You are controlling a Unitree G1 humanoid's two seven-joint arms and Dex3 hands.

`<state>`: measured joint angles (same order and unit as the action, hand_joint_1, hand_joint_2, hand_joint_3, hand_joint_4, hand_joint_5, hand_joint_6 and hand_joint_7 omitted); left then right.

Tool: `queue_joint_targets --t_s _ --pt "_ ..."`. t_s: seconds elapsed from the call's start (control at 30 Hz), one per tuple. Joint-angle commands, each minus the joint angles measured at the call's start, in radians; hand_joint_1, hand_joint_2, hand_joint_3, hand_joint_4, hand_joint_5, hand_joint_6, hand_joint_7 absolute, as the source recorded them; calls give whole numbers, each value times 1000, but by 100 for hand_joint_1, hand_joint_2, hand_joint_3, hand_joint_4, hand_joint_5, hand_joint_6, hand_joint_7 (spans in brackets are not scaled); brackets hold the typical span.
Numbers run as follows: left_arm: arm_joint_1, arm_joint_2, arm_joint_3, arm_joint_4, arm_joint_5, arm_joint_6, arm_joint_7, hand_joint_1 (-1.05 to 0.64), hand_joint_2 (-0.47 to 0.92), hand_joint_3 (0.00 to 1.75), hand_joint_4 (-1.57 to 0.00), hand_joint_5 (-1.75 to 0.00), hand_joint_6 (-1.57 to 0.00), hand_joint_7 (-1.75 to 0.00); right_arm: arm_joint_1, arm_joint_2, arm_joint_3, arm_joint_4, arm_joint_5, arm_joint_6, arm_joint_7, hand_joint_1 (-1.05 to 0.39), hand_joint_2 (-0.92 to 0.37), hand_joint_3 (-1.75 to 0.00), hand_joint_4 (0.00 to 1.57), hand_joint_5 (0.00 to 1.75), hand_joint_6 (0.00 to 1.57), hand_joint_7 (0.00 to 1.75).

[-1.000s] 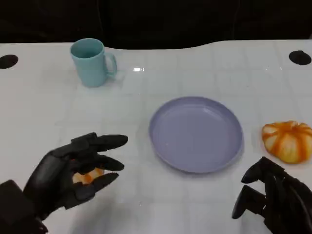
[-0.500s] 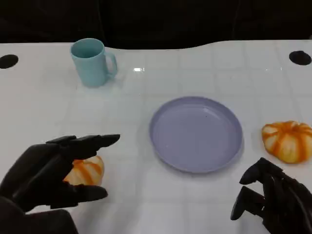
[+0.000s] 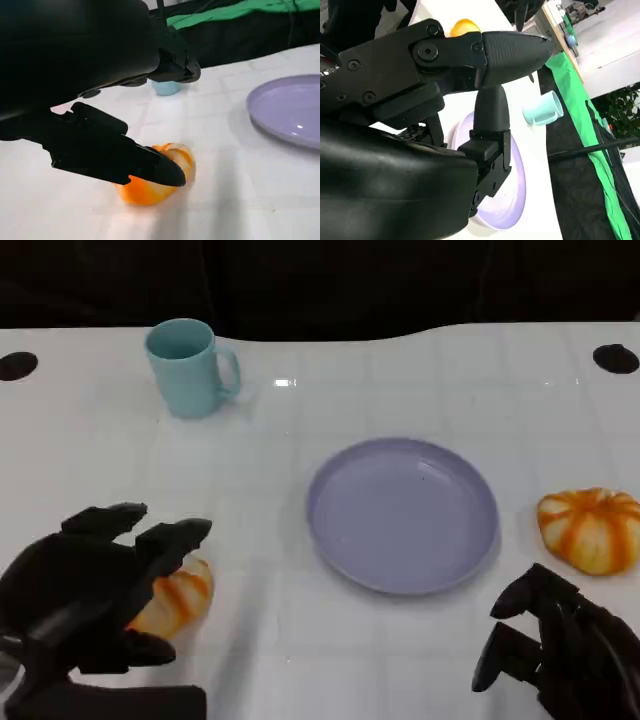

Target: Grasp the bread from the table and place it into the plate.

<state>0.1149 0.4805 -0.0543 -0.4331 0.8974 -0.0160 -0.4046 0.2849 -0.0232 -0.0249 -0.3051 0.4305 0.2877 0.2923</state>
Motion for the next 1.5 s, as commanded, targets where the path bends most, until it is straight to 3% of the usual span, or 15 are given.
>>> queue_joint_targets --t_s 0.03,0.43,1.1,1.27,1.47,1.5 --pt "-56 35 -53 30 56 33 -66 -50 88 0 -3 -6 -16 0 4 -10 -5 -14 4 -5 1 -53 -92 -42 63 175 45 164" --pt "-190 34 -158 195 103 113 -127 -46 86 0 0 -2 -10 0 6 -9 -6 -16 7 -3 4 -53 -92 -42 64 175 46 162" --pt "-440 -11 -319 766 29 72 73 -49 88 0 -1 0 -5 0 14 -5 -3 -36 5 10 -4 -53 -92 -43 63 175 44 166" --pt "-507 -34 -366 950 9 11 179 -47 88 0 -5 -3 -10 -2 17 -4 -3 -44 8 17 -8 -53 -92 -42 63 175 44 167" --pt "-531 -34 -380 1017 -40 -30 220 -46 90 1 -7 -4 -16 -4 15 -9 -3 -38 4 7 1 -53 -92 -45 63 175 43 167" --pt "-530 -36 -373 1028 -60 -41 228 -43 91 4 -16 -8 -25 -7 14 -9 -4 -37 4 7 1 -53 -92 -45 63 175 44 167"
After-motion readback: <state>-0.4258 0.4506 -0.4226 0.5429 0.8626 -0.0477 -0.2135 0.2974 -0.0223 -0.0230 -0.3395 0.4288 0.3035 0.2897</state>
